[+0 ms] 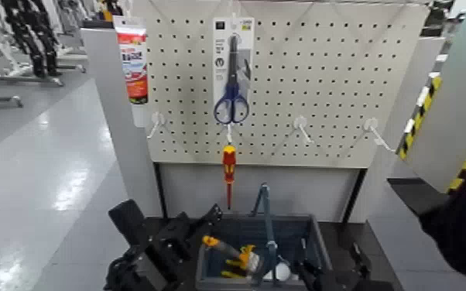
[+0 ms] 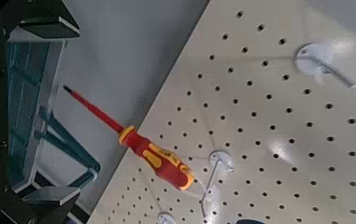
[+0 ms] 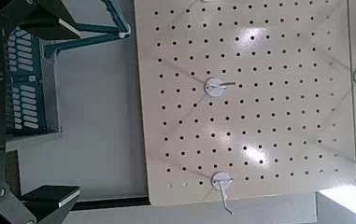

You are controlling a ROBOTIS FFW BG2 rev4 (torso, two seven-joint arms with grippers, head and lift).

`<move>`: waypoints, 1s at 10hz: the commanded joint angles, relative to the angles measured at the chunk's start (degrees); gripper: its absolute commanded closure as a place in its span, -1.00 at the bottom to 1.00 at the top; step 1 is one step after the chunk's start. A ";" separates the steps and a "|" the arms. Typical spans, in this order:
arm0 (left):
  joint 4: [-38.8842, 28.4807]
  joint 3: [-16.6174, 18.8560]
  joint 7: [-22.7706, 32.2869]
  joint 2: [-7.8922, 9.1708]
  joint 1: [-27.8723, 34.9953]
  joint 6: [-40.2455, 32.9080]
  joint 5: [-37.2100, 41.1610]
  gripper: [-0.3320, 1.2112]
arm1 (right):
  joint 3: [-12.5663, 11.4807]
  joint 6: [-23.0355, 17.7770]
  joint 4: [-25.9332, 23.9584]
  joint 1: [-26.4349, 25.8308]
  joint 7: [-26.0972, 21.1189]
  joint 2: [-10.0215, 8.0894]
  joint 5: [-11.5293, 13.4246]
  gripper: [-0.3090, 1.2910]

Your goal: Grasp the handle of the crate.

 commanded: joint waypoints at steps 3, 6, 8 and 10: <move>3.79 -2.77 -1.98 0.66 -6.62 11.72 13.95 -0.42 | 0.29 -0.30 0.28 -0.28 0.00 -0.09 -0.35 -0.45; 7.22 -5.05 -1.98 1.19 -9.87 15.67 23.80 -0.42 | 0.64 -0.56 0.54 -0.46 0.00 -0.18 -0.62 -0.45; 11.09 -5.93 -4.71 1.37 -12.86 18.84 27.40 -0.42 | 0.73 -0.56 0.63 -0.55 0.00 -0.18 -0.70 -0.45; 15.75 -7.16 -9.72 1.10 -16.82 22.35 28.90 -0.42 | 0.81 -0.56 0.63 -0.64 0.00 -0.26 -0.70 -0.45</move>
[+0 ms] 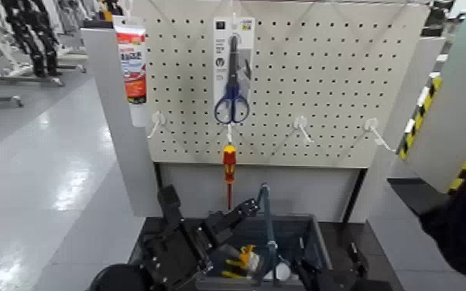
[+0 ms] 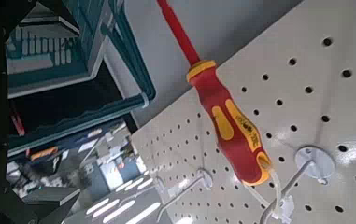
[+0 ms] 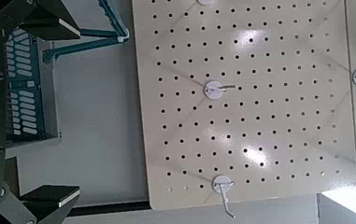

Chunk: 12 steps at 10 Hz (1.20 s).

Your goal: Grasp the handle of the crate.

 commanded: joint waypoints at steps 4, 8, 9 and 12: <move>10.51 -3.82 -6.71 -0.67 -7.57 6.91 8.17 -0.42 | 0.35 0.09 0.08 -0.26 0.09 -0.09 0.00 -0.45; 16.05 -6.10 -11.63 -0.76 -11.26 10.34 13.36 -0.42 | 0.61 0.27 0.26 -0.44 0.18 0.00 0.00 -0.45; 17.72 -6.72 -12.86 -0.85 -12.23 11.13 14.24 -0.39 | 0.70 0.27 0.26 -0.53 0.18 0.00 0.00 -0.45; 20.44 -7.86 -13.66 -1.11 -13.02 12.80 17.40 0.50 | 0.70 0.27 0.35 -0.53 0.18 0.00 0.00 -0.45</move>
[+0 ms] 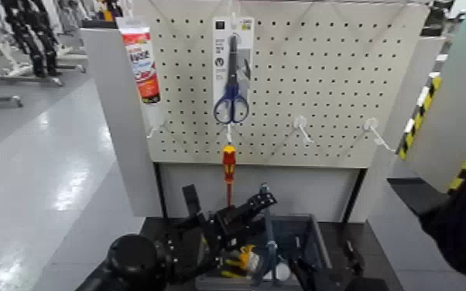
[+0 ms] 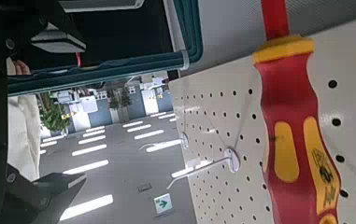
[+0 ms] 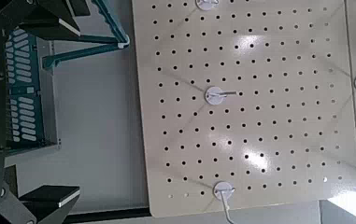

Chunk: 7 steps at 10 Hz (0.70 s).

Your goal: Grasp the handle of the crate.

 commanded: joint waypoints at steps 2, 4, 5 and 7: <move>1.13 -0.32 -0.28 -0.08 0.05 0.83 1.23 0.86 | 0.00 0.00 -0.09 0.08 0.08 -0.09 0.00 -0.45; 1.21 -0.41 -0.20 -0.08 0.40 0.65 1.67 0.88 | 0.00 0.00 -0.09 0.08 0.08 -0.09 0.00 -0.45; 1.21 -0.50 -0.20 -0.17 0.66 0.39 1.93 0.89 | -0.09 0.00 -0.09 0.17 0.17 -0.09 0.00 -0.45; 1.13 -0.59 -0.20 -0.26 1.19 -0.05 2.99 0.95 | -0.18 0.00 -0.09 0.17 0.17 -0.09 0.00 -0.45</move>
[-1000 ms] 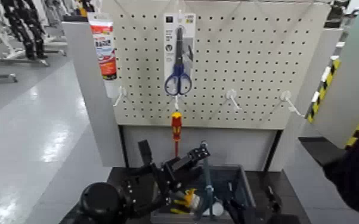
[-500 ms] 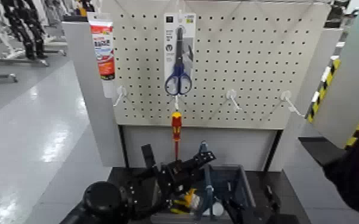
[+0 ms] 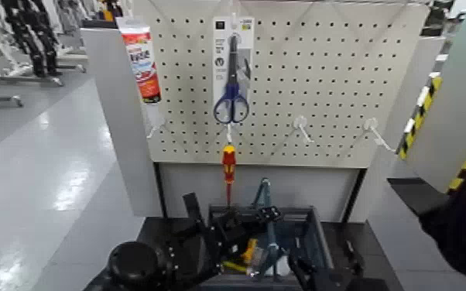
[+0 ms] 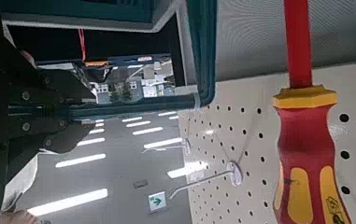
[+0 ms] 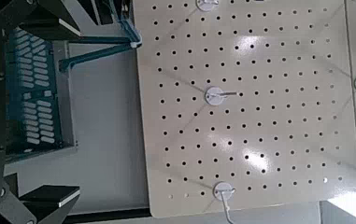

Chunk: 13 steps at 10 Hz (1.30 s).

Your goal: Grasp the handle of the crate.

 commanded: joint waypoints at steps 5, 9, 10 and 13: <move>-2.39 -0.71 0.96 -0.26 3.51 -2.45 5.55 0.95 | -0.37 -0.09 -0.09 0.20 -0.09 0.00 0.00 -0.45; -7.04 -0.54 3.33 -0.17 7.55 -2.54 8.28 0.95 | -0.54 -0.35 -0.09 0.28 -0.09 0.00 0.00 -0.45; -8.54 -0.36 3.86 0.09 8.43 -2.63 8.54 0.95 | -0.54 -0.44 -0.09 0.28 -0.09 -0.09 0.00 -0.45; -15.48 1.57 7.02 1.85 11.42 -1.92 8.89 0.95 | -0.54 -0.53 -0.09 0.28 -0.18 -0.18 0.00 -0.45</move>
